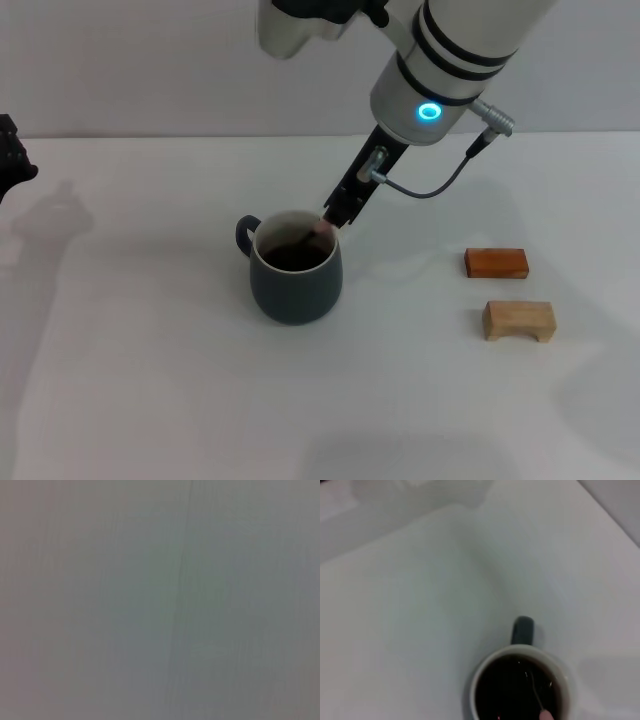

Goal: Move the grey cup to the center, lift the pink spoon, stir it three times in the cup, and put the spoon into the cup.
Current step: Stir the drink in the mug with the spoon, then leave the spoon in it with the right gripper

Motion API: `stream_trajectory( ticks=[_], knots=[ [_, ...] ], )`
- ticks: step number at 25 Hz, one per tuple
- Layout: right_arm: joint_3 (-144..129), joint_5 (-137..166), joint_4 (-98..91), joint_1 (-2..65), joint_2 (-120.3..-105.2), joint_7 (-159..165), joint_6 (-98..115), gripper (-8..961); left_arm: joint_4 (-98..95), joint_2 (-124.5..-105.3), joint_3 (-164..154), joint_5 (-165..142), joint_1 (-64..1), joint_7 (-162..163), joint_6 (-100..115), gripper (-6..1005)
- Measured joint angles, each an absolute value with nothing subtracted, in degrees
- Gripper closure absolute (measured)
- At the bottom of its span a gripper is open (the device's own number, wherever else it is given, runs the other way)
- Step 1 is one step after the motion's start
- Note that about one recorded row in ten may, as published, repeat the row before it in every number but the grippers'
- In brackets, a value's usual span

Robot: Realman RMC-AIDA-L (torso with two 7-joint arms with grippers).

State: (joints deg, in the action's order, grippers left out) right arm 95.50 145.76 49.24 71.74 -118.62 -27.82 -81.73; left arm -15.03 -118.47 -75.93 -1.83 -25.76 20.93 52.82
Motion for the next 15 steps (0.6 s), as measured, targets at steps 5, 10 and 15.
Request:
stream_trajectory(
  ticks=[5, 10, 15],
  knots=[
    [95.5, 146.5, 49.2, 71.8, -118.59, -27.7, -83.1, 836, -15.0, -118.48, -75.9, -1.8, -25.8, 21.0, 52.8, 997],
    [95.5, 146.2, 49.2, 72.0, -118.69, -28.0, -84.6, 836, -15.0, -118.48, -75.9, -1.8, -26.0, 21.0, 52.8, 998],
    [95.6, 144.1, 49.2, 72.1, -118.71, -28.3, -84.7, 836, -15.0, -118.47, -75.9, -1.8, -26.1, 21.0, 52.8, 998]
  ],
)
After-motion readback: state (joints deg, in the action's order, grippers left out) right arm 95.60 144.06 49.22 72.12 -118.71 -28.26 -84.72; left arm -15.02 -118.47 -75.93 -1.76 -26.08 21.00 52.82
